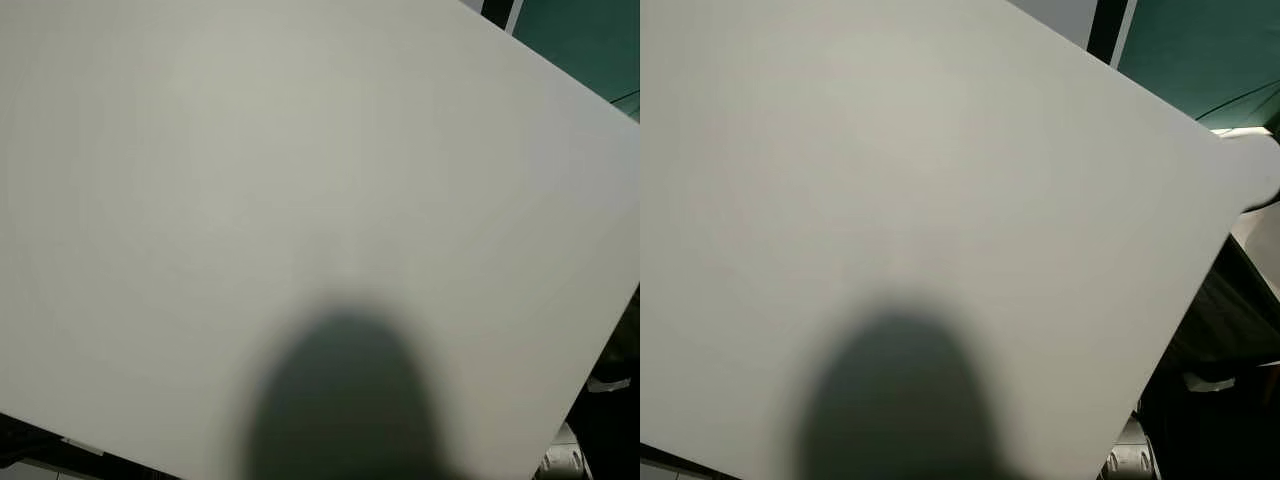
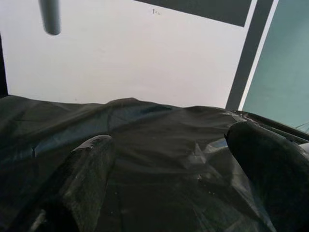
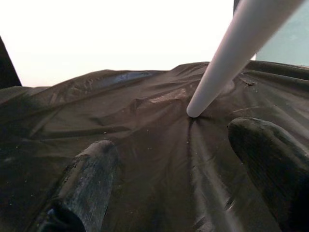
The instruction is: Building children table
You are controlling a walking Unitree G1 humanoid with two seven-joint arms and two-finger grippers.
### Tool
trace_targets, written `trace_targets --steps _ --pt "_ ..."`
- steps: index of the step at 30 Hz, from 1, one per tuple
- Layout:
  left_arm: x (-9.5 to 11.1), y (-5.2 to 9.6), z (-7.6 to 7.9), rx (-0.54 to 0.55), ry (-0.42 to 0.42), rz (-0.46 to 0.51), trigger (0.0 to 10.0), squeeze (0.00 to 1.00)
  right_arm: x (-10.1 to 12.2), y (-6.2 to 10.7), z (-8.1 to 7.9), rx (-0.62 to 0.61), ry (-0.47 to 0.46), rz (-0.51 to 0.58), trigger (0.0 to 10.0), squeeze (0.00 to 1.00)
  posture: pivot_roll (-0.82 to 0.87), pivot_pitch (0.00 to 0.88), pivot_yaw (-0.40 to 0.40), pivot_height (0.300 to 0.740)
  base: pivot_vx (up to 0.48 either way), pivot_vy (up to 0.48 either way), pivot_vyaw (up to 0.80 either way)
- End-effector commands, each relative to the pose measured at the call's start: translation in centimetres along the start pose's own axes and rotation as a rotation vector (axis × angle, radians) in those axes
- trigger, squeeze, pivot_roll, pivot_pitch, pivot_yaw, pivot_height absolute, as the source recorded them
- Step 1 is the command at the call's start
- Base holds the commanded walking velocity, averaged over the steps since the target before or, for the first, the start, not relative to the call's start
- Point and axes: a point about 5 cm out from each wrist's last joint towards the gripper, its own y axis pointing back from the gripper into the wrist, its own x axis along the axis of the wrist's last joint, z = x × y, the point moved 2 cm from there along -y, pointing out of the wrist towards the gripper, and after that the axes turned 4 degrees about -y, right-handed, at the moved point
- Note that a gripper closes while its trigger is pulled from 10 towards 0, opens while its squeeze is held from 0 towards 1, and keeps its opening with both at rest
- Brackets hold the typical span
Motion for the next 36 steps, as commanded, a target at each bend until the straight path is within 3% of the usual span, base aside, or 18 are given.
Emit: trace_targets --steps 1,14,17,20,22,23,24,25,27,31,36 --pt "0.7 -0.4 0.2 -0.007 -0.010 0.035 10.0 0.00 -0.3 0.2 0.3 -0.014 0.015 -0.022 10.0 0.00 0.04 0.000 0.047 0.740 0.000 0.000 0.00" --pt "0.7 -0.4 0.4 -0.022 -0.006 0.029 10.0 0.00 -1.6 1.5 0.8 -0.058 0.097 -0.104 10.0 0.00 0.02 0.000 0.058 0.740 0.000 0.000 0.00" --pt "0.7 -0.3 0.4 -0.025 -0.007 0.026 10.0 0.00 -2.1 2.1 1.4 -0.068 0.306 -0.144 10.0 0.00 0.02 0.000 0.058 0.740 0.000 0.000 0.00" --pt "0.6 -0.3 0.4 -0.025 -0.007 0.025 10.0 0.00 -1.9 2.3 2.1 -0.106 0.385 -0.137 10.0 0.00 0.02 0.000 0.057 0.740 0.000 0.000 0.00" --pt "0.6 -0.3 0.4 -0.025 -0.005 0.023 10.0 0.00 -1.0 2.5 3.1 -0.166 0.517 -0.093 10.0 0.00 0.02 0.000 0.055 0.740 0.000 0.000 0.00" --pt "0.6 -0.3 0.4 -0.025 -0.005 0.023 10.0 0.00 -1.0 2.5 3.1 -0.166 0.517 -0.093 10.0 0.00 0.02 0.000 0.055 0.740 0.000 0.000 0.00" --pt "0.5 -0.3 0.4 -0.026 -0.004 0.022 10.0 0.00 -0.7 2.7 3.6 -0.203 0.574 -0.075 10.0 0.00 0.02 0.000 0.054 0.740 0.000 0.000 0.00" --pt "0.5 -0.3 0.5 -0.027 -0.002 0.022 10.0 0.00 -0.1 2.8 4.3 -0.256 0.677 -0.047 10.0 0.00 0.02 0.000 0.052 0.740 0.000 0.000 0.00" --pt "0.5 -0.3 0.5 -0.027 -0.002 0.022 10.0 0.00 -0.1 2.8 4.3 -0.256 0.677 -0.047 10.0 0.00 0.02 0.000 0.052 0.740 0.000 0.000 0.00" --pt "0.4 -0.3 0.5 -0.024 0.000 0.022 10.0 0.00 0.8 2.5 5.3 -0.291 0.804 -0.012 10.0 0.00 0.02 0.000 0.045 0.740 0.000 0.000 0.00" --pt "0.3 -0.3 0.6 -0.022 0.001 0.022 10.0 0.00 1.2 1.8 6.0 -0.278 0.828 -0.001 10.0 0.00 0.02 0.000 0.044 0.740 0.000 0.000 0.00"
